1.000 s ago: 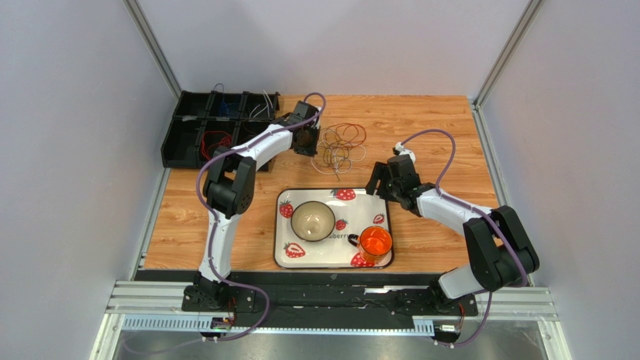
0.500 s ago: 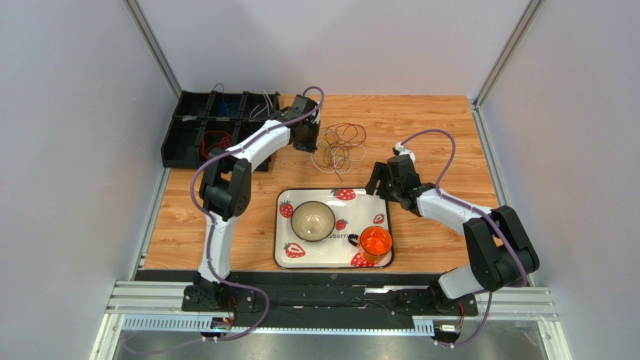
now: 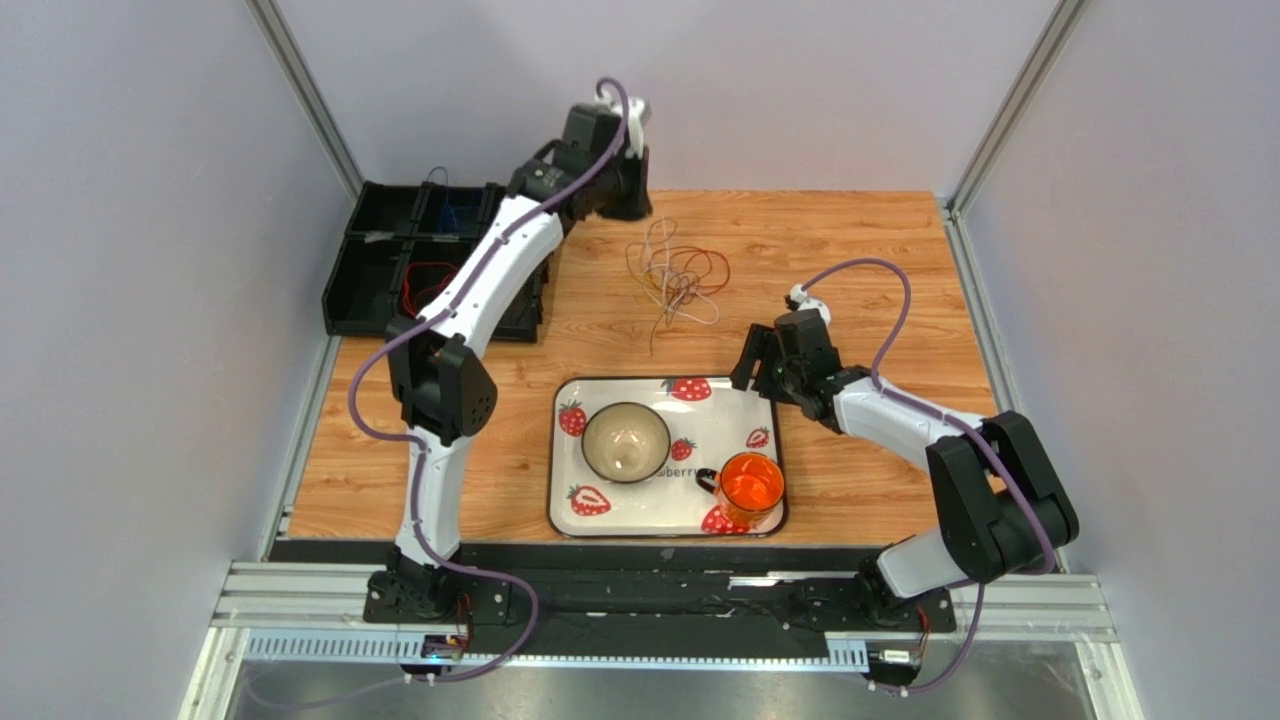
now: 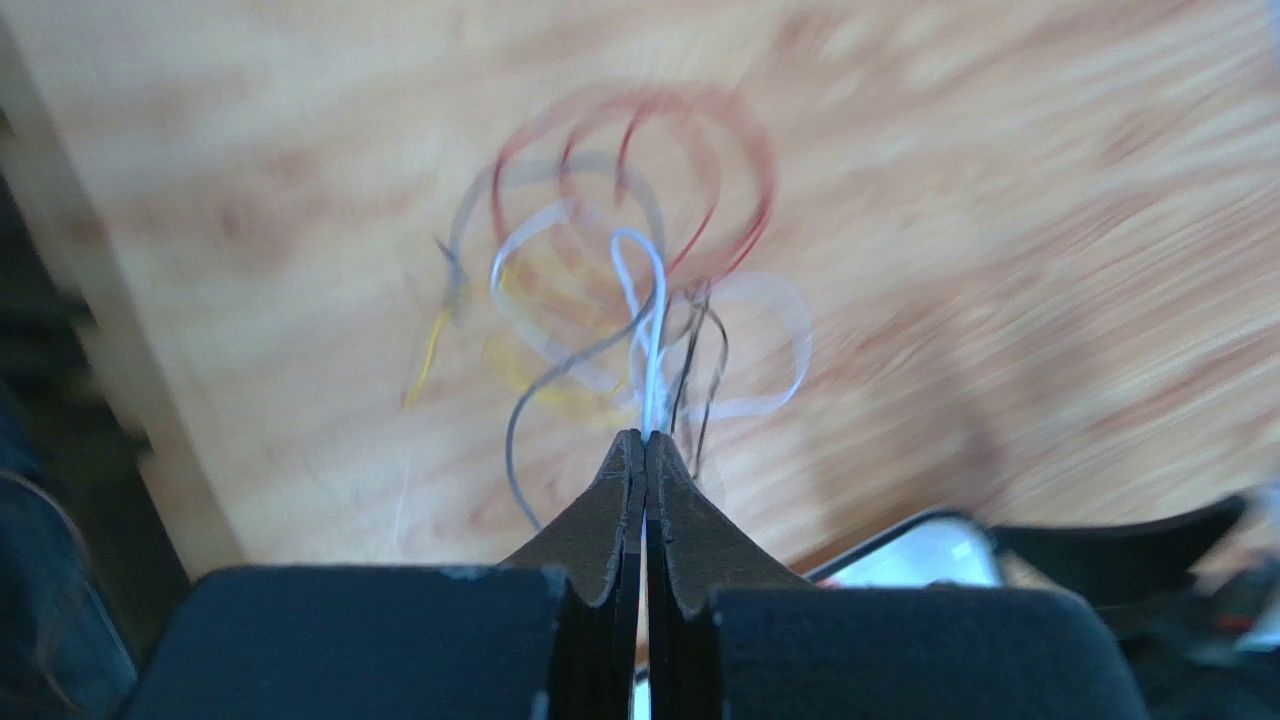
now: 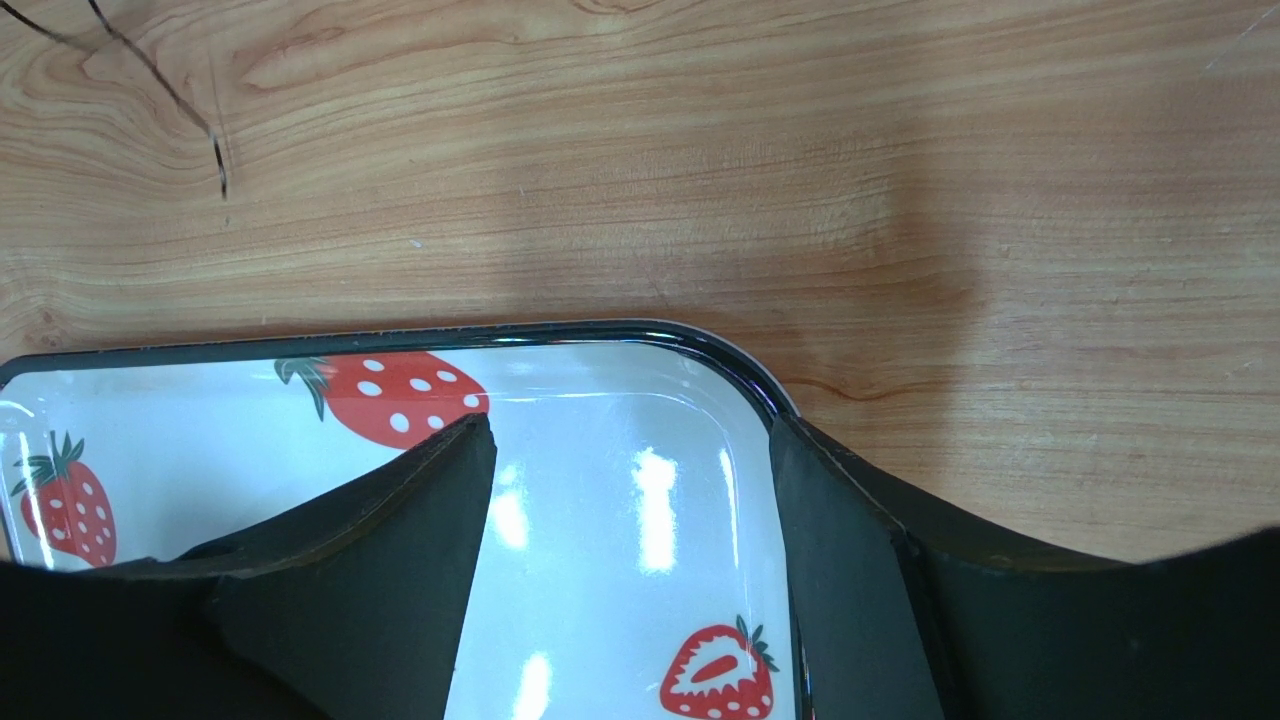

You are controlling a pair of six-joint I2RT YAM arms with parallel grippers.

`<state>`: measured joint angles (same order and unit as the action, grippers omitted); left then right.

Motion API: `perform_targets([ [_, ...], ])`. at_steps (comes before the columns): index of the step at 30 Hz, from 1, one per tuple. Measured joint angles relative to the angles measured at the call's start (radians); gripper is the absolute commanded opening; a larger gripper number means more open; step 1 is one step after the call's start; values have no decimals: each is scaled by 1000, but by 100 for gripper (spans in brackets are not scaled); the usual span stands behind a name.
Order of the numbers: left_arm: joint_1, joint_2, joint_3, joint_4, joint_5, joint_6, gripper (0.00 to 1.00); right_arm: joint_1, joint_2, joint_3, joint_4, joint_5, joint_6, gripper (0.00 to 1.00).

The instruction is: Untangle the cables

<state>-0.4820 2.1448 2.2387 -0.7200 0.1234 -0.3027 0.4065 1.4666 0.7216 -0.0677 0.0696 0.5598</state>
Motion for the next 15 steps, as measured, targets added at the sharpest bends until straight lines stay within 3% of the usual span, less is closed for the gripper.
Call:
perform_targets([
  [5, 0, -31, 274, 30, 68, -4, 0, 0, 0, 0, 0, 0, 0, 71],
  [12, -1, -265, 126, 199, 136, -26, 0, 0, 0, 0, 0, 0, 0, 71],
  [15, -2, -272, 160, 178, 168, -51, 0, 0, 0, 0, 0, 0, 0, 71],
])
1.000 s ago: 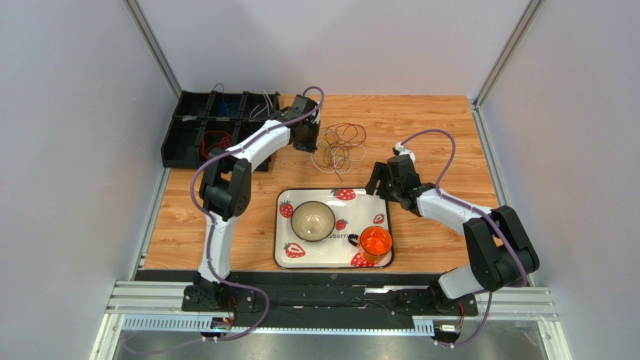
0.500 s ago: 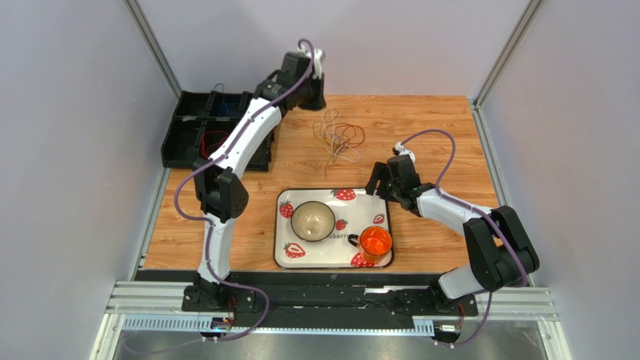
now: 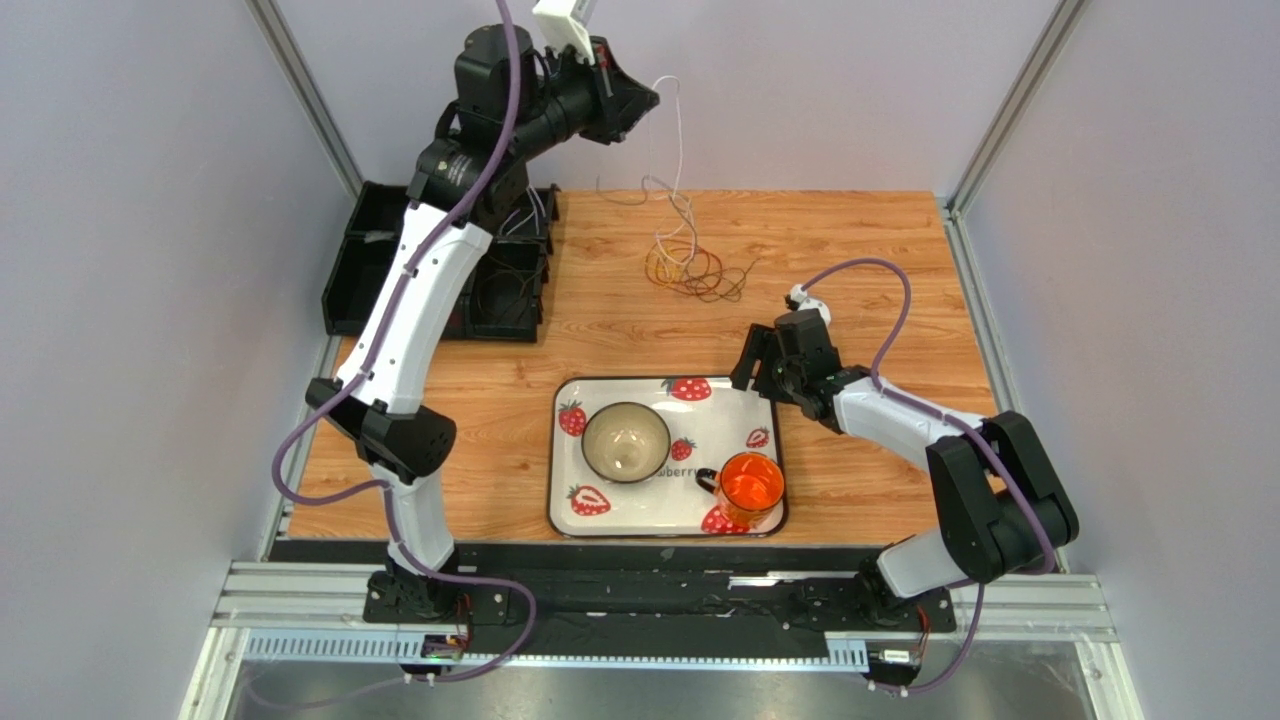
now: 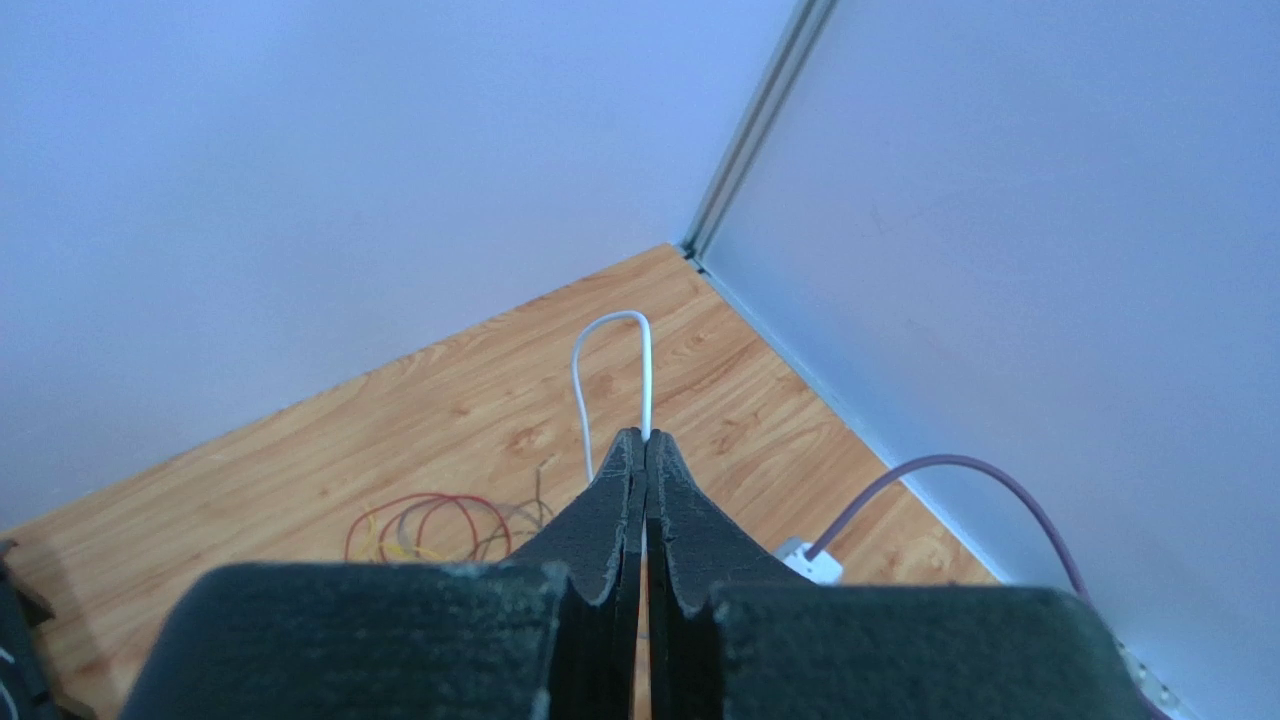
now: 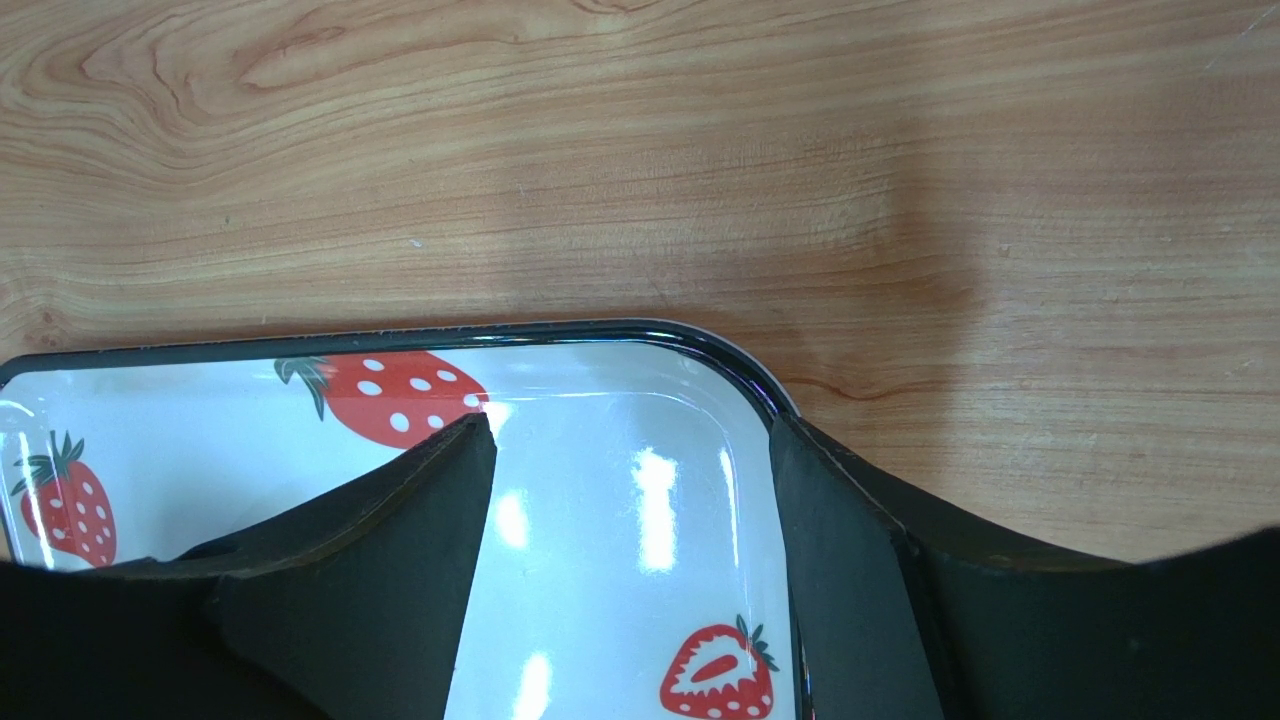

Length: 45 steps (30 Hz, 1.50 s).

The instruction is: Untangle the cables

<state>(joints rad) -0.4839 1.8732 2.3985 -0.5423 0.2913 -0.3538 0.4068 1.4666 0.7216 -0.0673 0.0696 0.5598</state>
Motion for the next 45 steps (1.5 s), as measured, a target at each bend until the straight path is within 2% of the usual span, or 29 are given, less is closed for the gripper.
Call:
perform_targets([
  [3, -29, 1, 11, -1, -8, 26, 0, 0, 0, 0, 0, 0, 0, 72],
  [7, -93, -30, -113, 42, -126, 103, 0, 0, 0, 0, 0, 0, 0, 72],
  [10, -93, 82, 25, -43, -119, 103, 0, 0, -1, 0, 2, -2, 0, 72],
  [13, -65, 141, 37, -81, -101, 84, 0, 0, -8, -3, 8, -7, 0, 71],
  [19, -45, 122, -117, -67, -118, 67, 0, 0, -78, -49, 43, -43, -11, 70],
  [26, -51, 108, -191, -64, -135, 70, 0, 0, -256, -68, 42, -117, -31, 71],
  [31, -51, 98, -230, -60, -124, 69, 0, -1, -231, 79, -45, -178, -124, 72],
  [37, -51, 98, -232, -61, -89, 69, 0, -1, -200, 223, -57, -198, -237, 73],
  [45, -51, 98, -222, -80, -51, 68, 0, 1, -49, 362, -71, -230, -317, 70],
])
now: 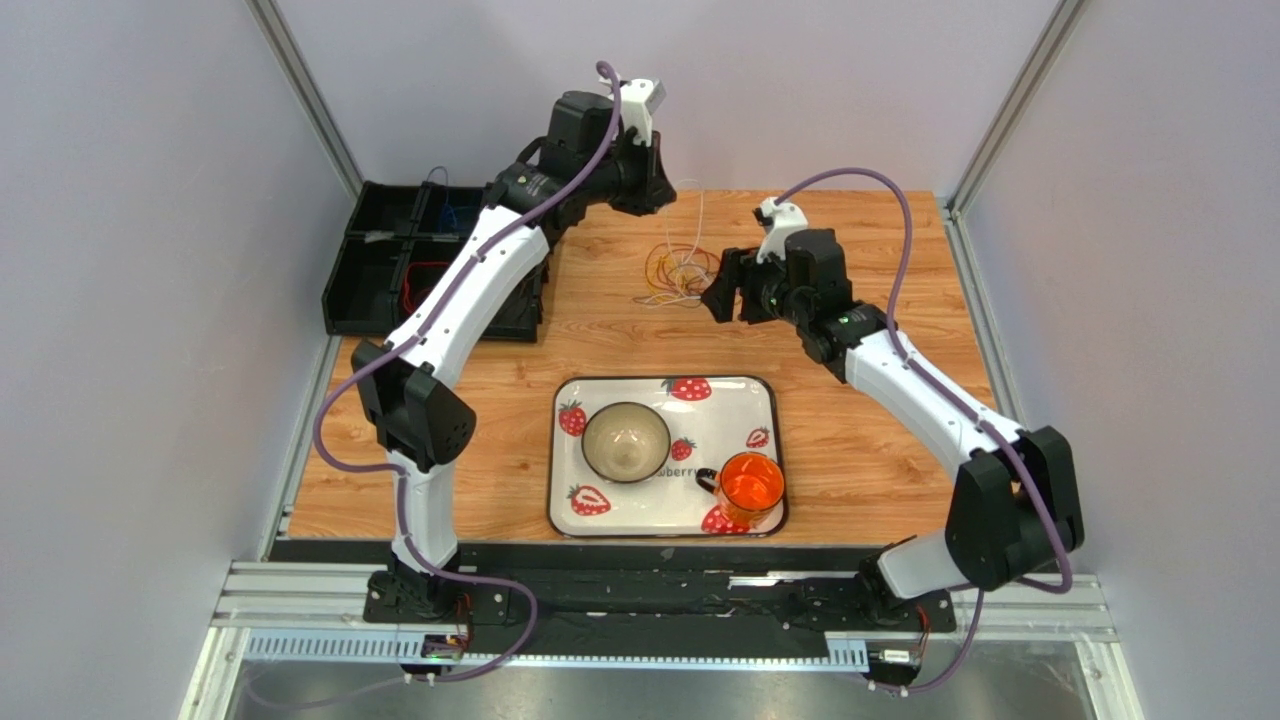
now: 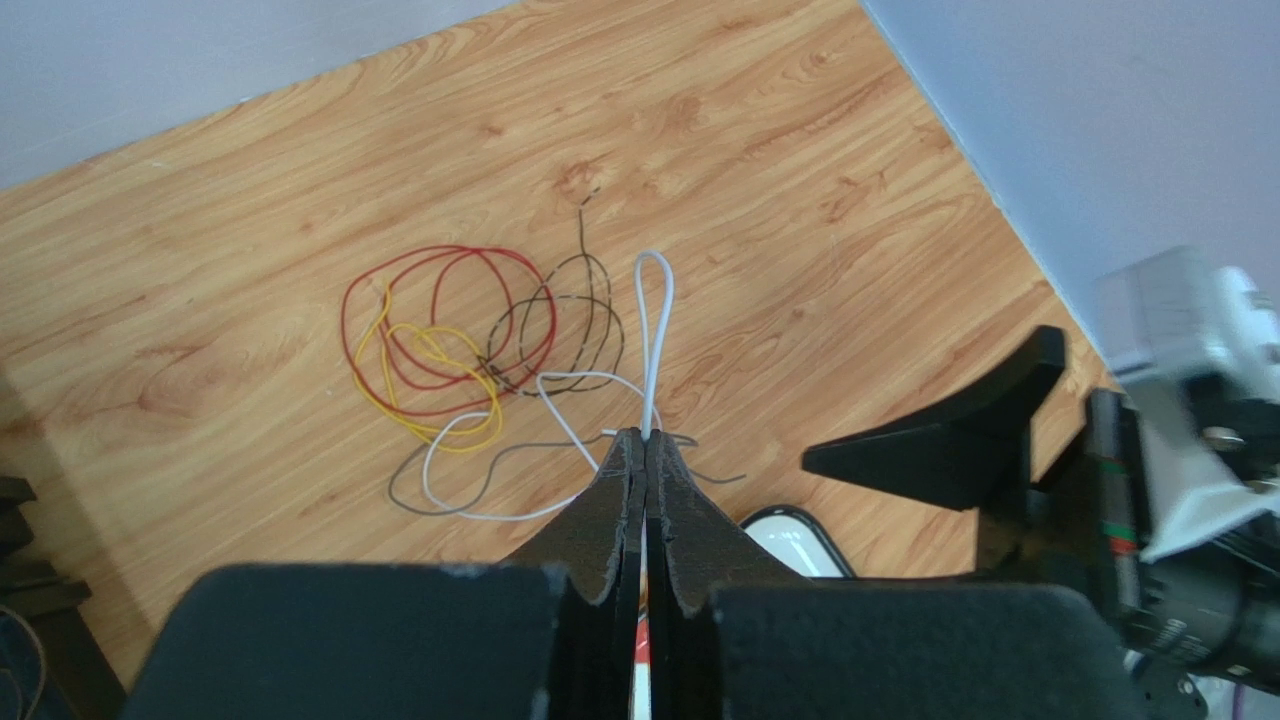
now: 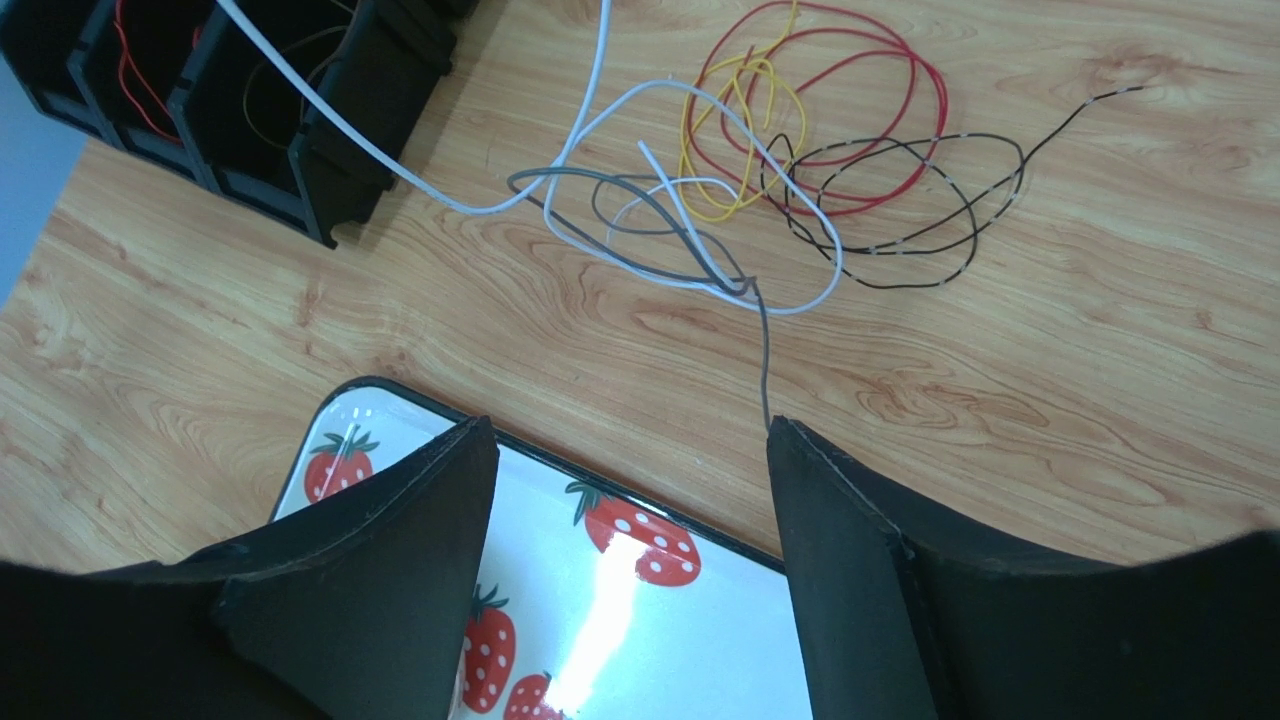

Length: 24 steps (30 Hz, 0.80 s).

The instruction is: Untangle the cables

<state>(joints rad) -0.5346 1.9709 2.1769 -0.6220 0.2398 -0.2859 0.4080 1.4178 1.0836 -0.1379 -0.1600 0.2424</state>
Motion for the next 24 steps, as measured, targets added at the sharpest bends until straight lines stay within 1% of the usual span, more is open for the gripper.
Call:
perform_targets([
  [10, 0, 0, 10, -3, 40, 1, 0, 15, 153, 101, -24, 5, -61, 70],
  [13, 0, 0, 10, -4, 45, 0, 0, 24, 182, 129, -27, 25, -76, 68],
  [14, 0, 0, 10, -4, 48, 0, 0, 27, 188, 137, -29, 33, -80, 61],
  [18, 1, 0, 10, -4, 55, 0, 0, 43, 212, 170, -41, 84, -101, 49],
  [19, 1, 0, 10, -4, 56, 0, 0, 45, 217, 178, -43, 96, -105, 42],
  [21, 1, 0, 10, -4, 57, 0, 0, 51, 229, 192, -47, 122, -112, 33],
  [22, 2, 0, 10, -4, 57, 0, 0, 53, 233, 197, -48, 131, -117, 21],
  [24, 2, 0, 10, -4, 58, 0, 0, 58, 245, 208, -48, 159, -122, 3],
])
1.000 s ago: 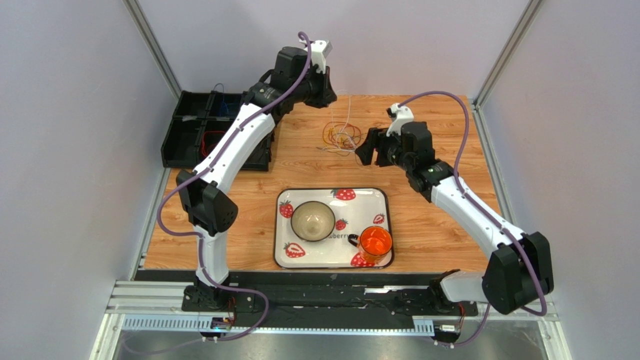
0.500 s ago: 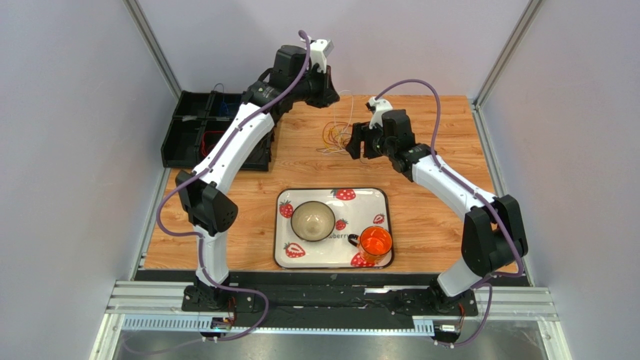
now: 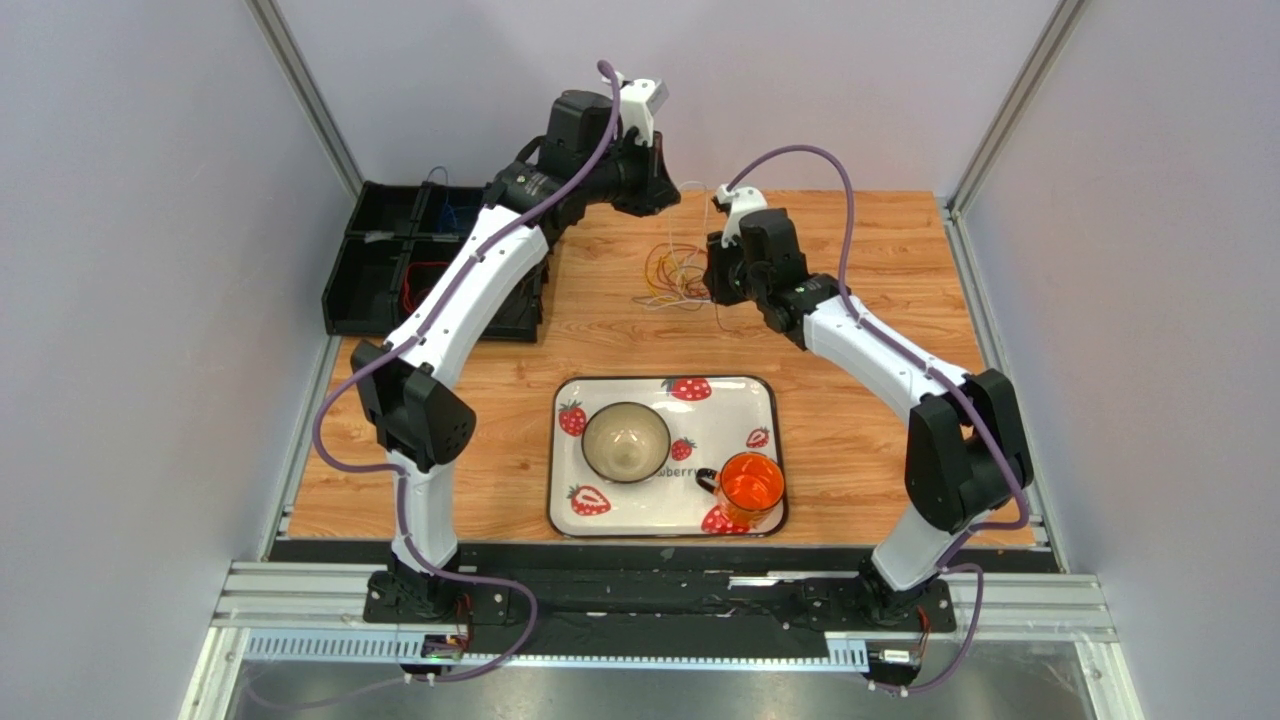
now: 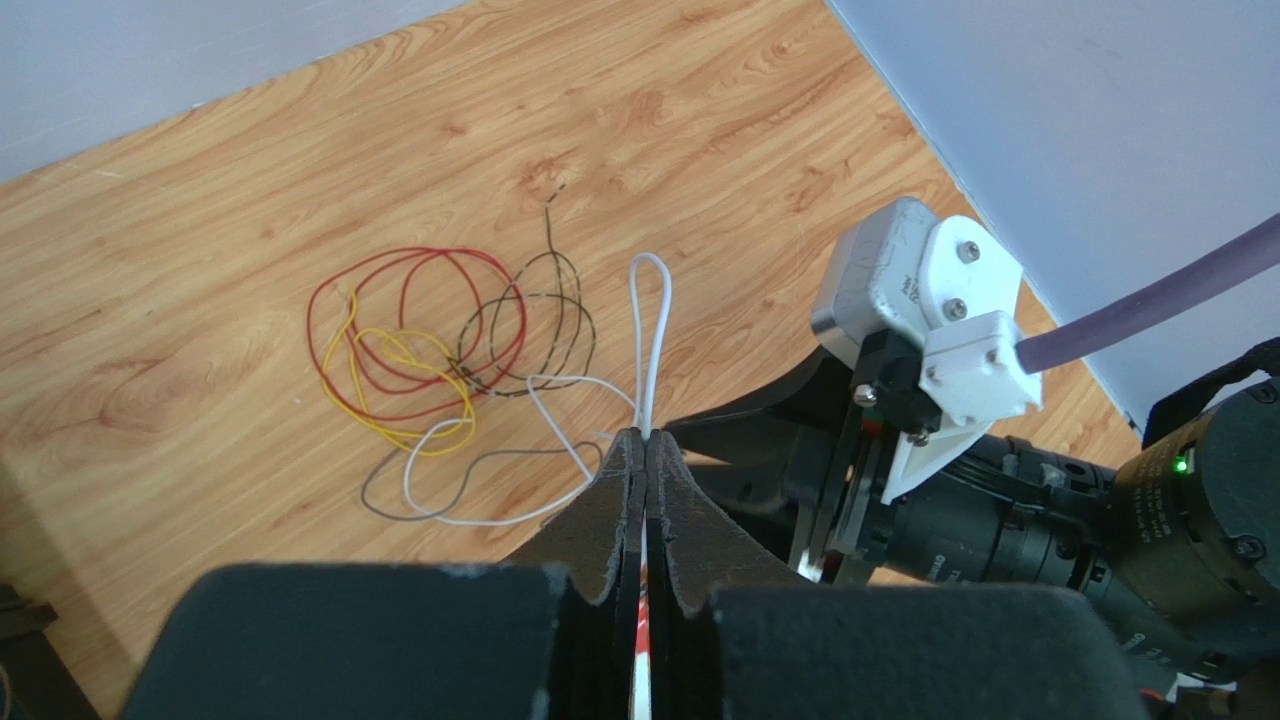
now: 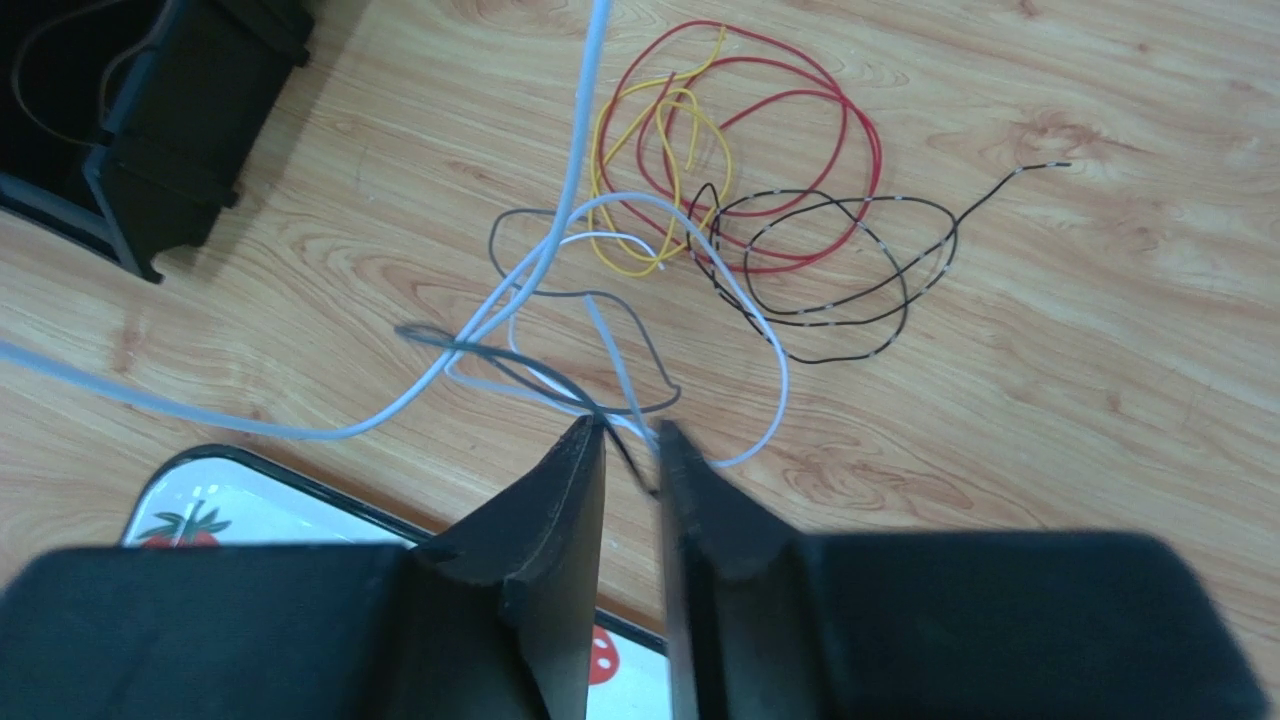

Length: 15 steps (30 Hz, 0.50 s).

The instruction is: Untangle the cables

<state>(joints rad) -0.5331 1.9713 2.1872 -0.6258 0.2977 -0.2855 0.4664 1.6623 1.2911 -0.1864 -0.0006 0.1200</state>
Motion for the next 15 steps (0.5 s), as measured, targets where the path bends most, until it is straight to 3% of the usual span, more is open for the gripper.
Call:
perform_targets([
  [15, 50, -33, 23, -82, -34, 34, 0, -48, 22, -48, -16, 140, 66, 0],
])
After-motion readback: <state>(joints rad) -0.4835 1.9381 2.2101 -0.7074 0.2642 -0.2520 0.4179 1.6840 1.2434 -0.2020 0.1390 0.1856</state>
